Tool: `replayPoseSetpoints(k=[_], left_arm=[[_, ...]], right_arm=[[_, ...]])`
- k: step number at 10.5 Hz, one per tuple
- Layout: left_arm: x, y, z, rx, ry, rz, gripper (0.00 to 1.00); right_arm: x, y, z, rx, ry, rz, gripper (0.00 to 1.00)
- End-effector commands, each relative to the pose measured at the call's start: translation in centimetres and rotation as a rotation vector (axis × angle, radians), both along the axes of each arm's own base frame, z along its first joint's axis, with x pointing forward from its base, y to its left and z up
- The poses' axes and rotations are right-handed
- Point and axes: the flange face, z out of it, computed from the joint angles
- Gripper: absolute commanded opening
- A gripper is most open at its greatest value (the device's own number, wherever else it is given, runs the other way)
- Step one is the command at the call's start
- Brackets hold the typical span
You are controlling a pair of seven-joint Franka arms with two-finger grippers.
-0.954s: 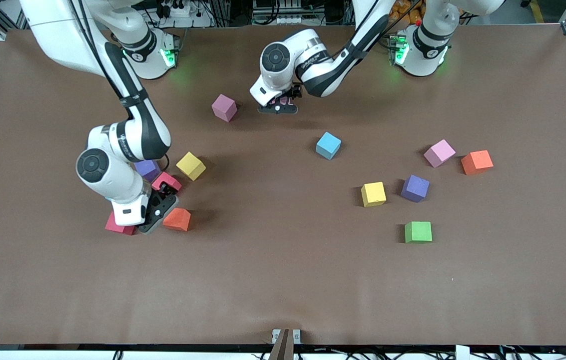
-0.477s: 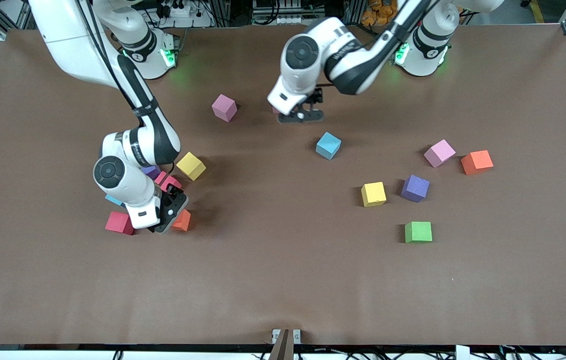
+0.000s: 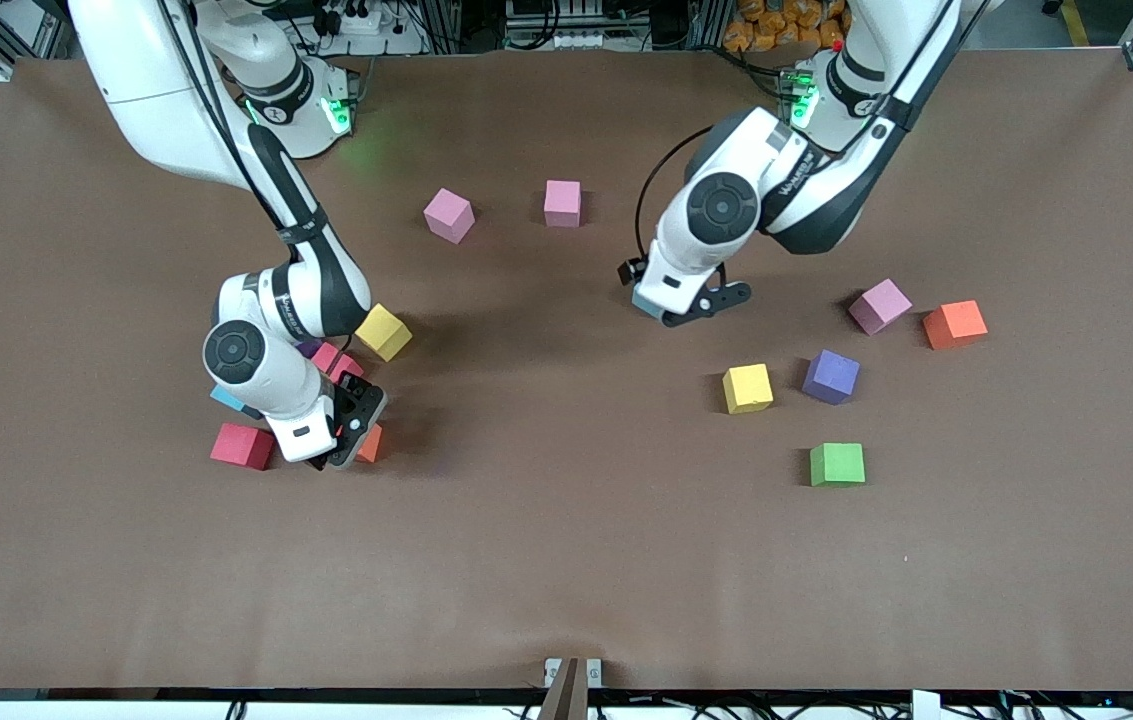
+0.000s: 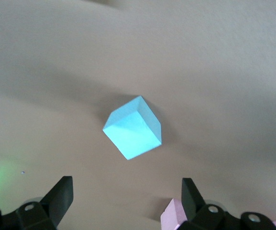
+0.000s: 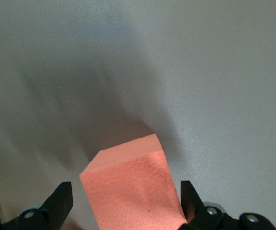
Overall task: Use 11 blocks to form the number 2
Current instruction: 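Grasp the cyan cube with the left gripper while the right gripper carries orange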
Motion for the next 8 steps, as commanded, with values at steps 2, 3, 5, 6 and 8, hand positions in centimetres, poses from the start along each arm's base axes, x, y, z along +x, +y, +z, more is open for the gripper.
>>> replayPoseSetpoints(k=[2,3,5,6,8], left_arm=[[0.1,0.9,-0.4,0.063,0.033,0.216,1.00],[-0.1,1.3,-1.5,0.074,0.043,0.235,1.00],[-0.5,2.6,-3.6,0.077,0.024,0.292,1.00],[-0.6,2.7,-3.9,0.073,0.010,0.308,1.00],[-0.3,2.6,-4.3,0.064,-0.023,0.402,1.00]], right_arm=[[0.4,0.7,0.2,0.009,-0.022,0.019,0.65],[0.5,0.7,0.5,0.012,-0.021,0.007,0.45],[0.4,1.2,2.9,0.026,-0.033,-0.036,0.39],[-0.1,1.6,3.9,0.025,0.015,-0.099,0.39],[-1.8,2.2,6.5,0.013,0.109,-0.244,0.38]])
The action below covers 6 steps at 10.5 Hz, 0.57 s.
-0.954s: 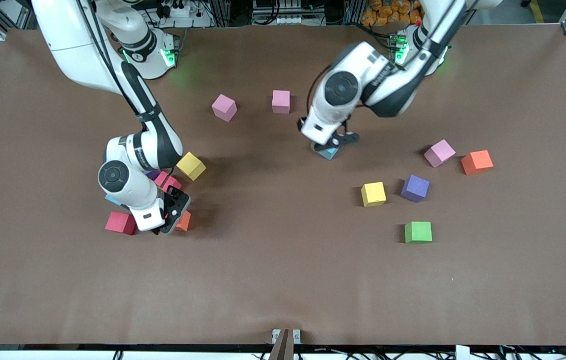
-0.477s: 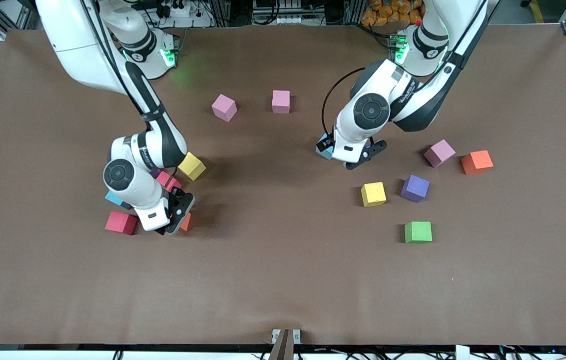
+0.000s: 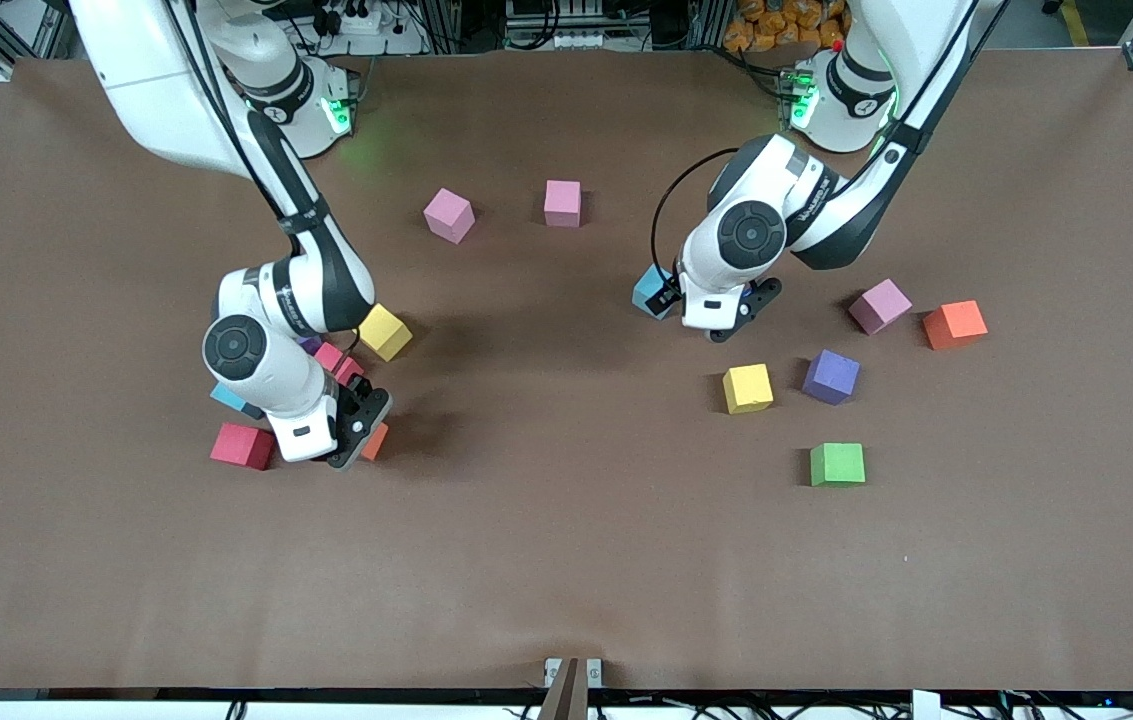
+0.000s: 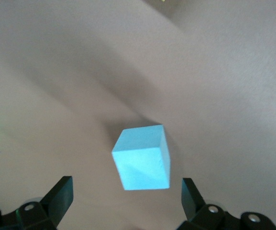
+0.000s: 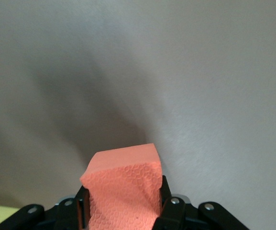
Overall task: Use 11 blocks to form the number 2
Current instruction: 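Grasp the cyan cube with the left gripper while the right gripper carries orange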
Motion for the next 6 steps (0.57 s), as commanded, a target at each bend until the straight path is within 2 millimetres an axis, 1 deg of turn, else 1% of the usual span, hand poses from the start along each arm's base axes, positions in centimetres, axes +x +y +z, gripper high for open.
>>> replayPoseSetpoints(k=[1,2,3,4,5,6], left_arm=[[-0.7,0.4,-0.6,0.001,-0.029,0.116,1.00],[-1.3,0.7,-1.2,0.002,-0.044,0.135,1.00],[-2.0,1.0,-2.1,0.000,-0.059,0.152,1.00],[-2.5,0.9,-2.6,-0.004,-0.070,0.173,1.00],[-2.9,0.5,-2.7,-0.001,-0.072,0.188,1.00],[-3.2,0.3,-2.8,0.000,-0.069,0.183,1.00]], right_arm=[[-2.6,0.5,4.3,-0.001,0.095,-0.146,0.38],[-4.0,2.2,5.2,-0.006,0.119,-0.200,0.38],[-5.0,3.1,5.5,-0.012,0.144,-0.247,0.38],[-6.3,4.1,5.8,-0.016,0.165,-0.320,0.37],[-7.7,5.3,5.8,-0.008,0.193,-0.422,0.37],[-9.2,7.1,5.5,0.000,0.225,-0.474,0.39]])
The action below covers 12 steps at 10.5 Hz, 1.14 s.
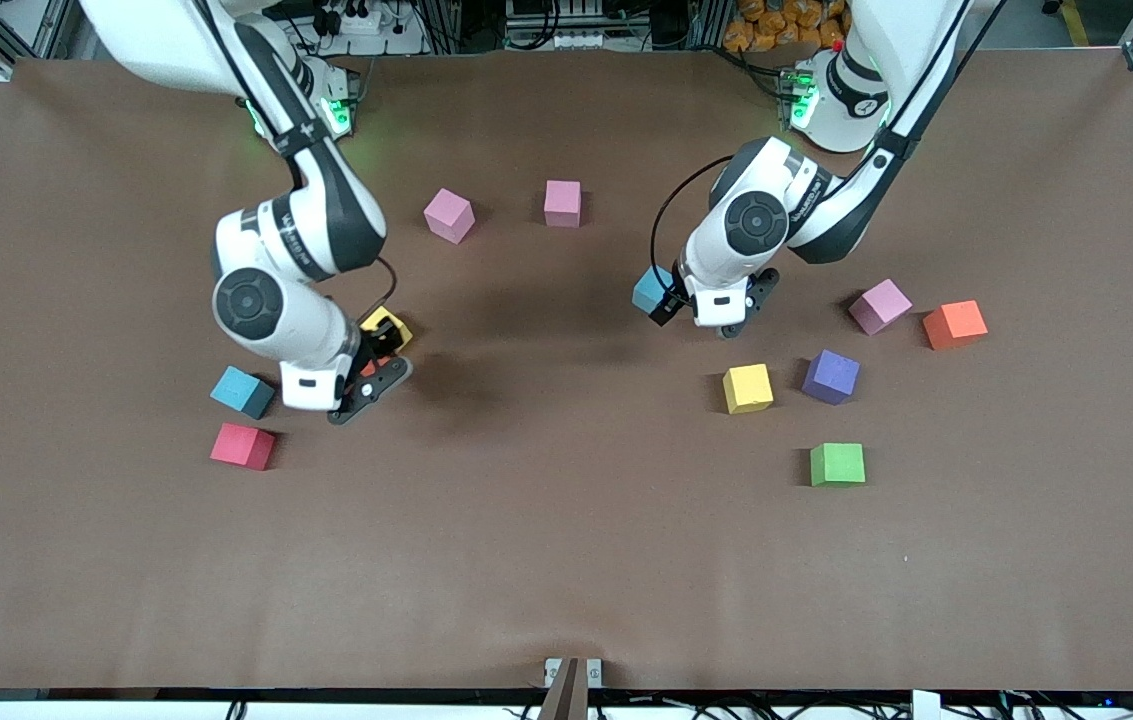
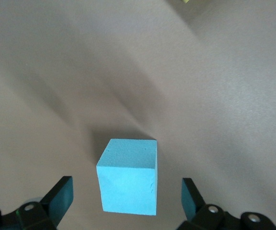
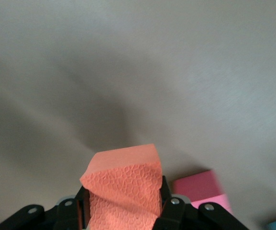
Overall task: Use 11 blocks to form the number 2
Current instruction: 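Grasp the cyan cube with the left gripper while the right gripper carries orange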
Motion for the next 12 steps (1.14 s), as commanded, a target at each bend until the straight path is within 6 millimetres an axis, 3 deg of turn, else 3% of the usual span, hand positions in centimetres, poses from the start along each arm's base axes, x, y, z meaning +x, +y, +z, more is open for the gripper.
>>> replayPoseSetpoints(k=[1,3,7,9,12], left_arm=[[-1.0,-0.2,0.4,-0.008,-0.021,0.026,1.00],[-1.7,-0.8,-0.2,-0.019,-0.035,0.018,1.00],[-3.3,-1.5,-1.7,-0.030,-0.053,0.027,1.00],[-3.5,-1.4,-2.5,-0.023,-0.040,0.019,1.00],[-3.4,-1.5,-2.9,-0.025,-0.038,0.019,1.00]], right_arm=[[-4.9,3.2,0.0,0.014,0.073,-0.159,0.39],[-8.2,5.8,-0.9,0.027,0.101,0.018,0.41],[-18.3,13.0,1.9,-0.090,-0.019,0.422,0.41],[-21.9,15.4,3.2,-0.091,-0.041,0.519,0.41],[-26.1,18.5,3.2,-0.110,-0.098,0.690,0.41]])
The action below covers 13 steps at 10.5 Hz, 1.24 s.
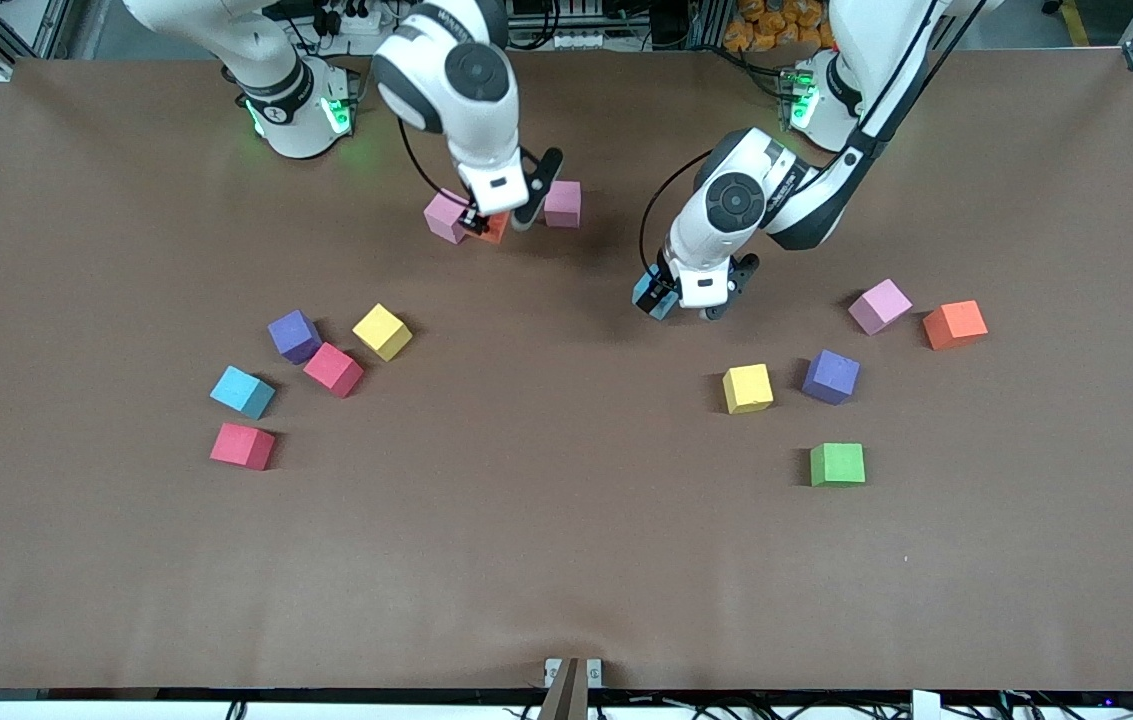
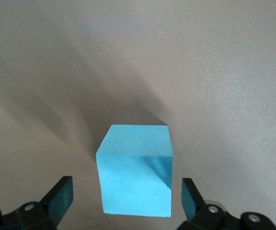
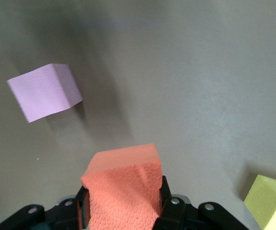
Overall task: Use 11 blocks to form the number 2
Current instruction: 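Lower the orange cube beside the pink cube while the left gripper lifts cyan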
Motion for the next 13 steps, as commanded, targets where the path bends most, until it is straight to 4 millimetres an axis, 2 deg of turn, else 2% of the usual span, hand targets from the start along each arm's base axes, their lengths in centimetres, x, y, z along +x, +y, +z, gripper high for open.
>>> replayPoseSetpoints(k=[1,2,3,6,10,13], left_arm=[[-0.2,-0.2,-0.5,-0.012,-0.006,0.019,1.00],[-0.2,-0.3,-0.7,-0.015,-0.008,0.018,1.00],[-0.2,-0.2,-1.1,-0.015,-0.003,0.020,1.00],[-0.1,0.2,-1.9,-0.012,0.012,0.030,1.00],[0.0,0.4,-2.2,-0.011,0.016,0.033,0.80],[0.8,0.9,-1.3,-0.012,0.002,0.050,0.64]], right_arm=[[-2.2,0.7,0.0,0.016,-0.046,0.113,0.41],[-3.1,0.7,-1.4,0.058,-0.067,0.133,0.41],[-5.1,1.1,-3.1,0.126,-0.097,0.165,0.41],[-5.5,0.3,-4.2,0.107,-0.078,0.192,0.41],[-6.4,0.5,-6.1,0.091,-0.029,0.207,0.40],[-7.1,1.3,-7.4,0.114,-0.011,0.200,0.40]])
